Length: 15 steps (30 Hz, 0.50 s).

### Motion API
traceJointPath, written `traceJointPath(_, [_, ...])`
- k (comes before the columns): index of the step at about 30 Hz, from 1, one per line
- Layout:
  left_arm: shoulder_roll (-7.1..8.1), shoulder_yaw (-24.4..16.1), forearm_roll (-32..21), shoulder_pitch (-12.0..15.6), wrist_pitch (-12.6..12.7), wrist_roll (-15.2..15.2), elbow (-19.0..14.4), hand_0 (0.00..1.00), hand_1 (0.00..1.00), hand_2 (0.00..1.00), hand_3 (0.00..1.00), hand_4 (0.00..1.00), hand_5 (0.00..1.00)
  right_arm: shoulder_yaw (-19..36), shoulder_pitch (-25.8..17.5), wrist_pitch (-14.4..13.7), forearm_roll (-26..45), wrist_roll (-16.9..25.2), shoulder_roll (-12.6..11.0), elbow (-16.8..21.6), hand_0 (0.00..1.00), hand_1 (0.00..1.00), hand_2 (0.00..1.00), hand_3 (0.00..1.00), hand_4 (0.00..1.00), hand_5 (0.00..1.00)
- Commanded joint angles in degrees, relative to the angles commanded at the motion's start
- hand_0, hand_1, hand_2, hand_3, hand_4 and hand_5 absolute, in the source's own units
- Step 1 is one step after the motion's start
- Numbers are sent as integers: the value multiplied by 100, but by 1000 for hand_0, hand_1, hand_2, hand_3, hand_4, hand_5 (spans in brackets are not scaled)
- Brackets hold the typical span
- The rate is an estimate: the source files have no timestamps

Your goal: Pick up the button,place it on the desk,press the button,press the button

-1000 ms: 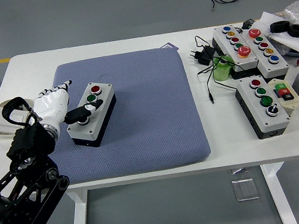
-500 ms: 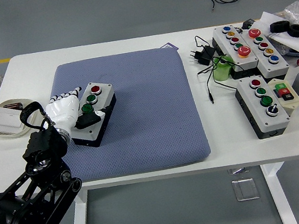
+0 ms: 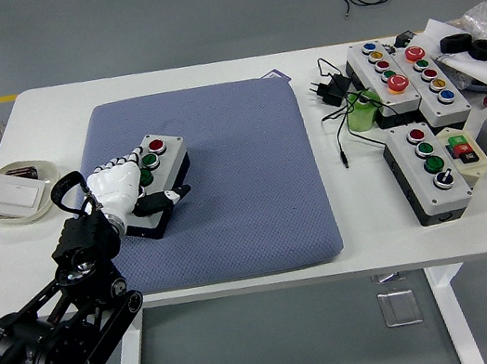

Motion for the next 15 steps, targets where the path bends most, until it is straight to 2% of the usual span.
traceJointPath(1, [3,9,0,-4,-45,2,3,839,949,998,998,998,722,1,-4,0,1,0,-1,0,632,548,622,569,309,245])
traceJointPath(2, [6,18,0,-7,-84,6,5,659,796,950,998,998,535,2,-8,-1,3,0,-2,0,632,549,622,568,310,247])
traceJointPath(7, [5,34,0,-15,-164,125,82,659,796,950,998,998,535,9,-23,4,-20,-5,-3,0,632,549,622,568,310,247])
traceJointPath(8, [5,33,0,-14,-178,133,93,431,583,757,998,932,315,9,-26,4,-21,-5,-4,0,632,549,622,568,310,247])
traceJointPath(13, [28,20,0,8,-80,236,143,431,583,757,998,932,315,6,-40,5,-24,-3,-6,0,631,548,622,568,310,244])
traceJointPath(14, [37,15,0,13,-7,274,132,397,489,629,998,891,274,0,-42,5,-19,-1,-7,0,631,548,622,568,310,244])
traceJointPath(15, [43,11,0,16,43,298,125,397,489,629,998,891,274,-4,-42,5,-16,0,-8,0,631,548,622,568,310,244])
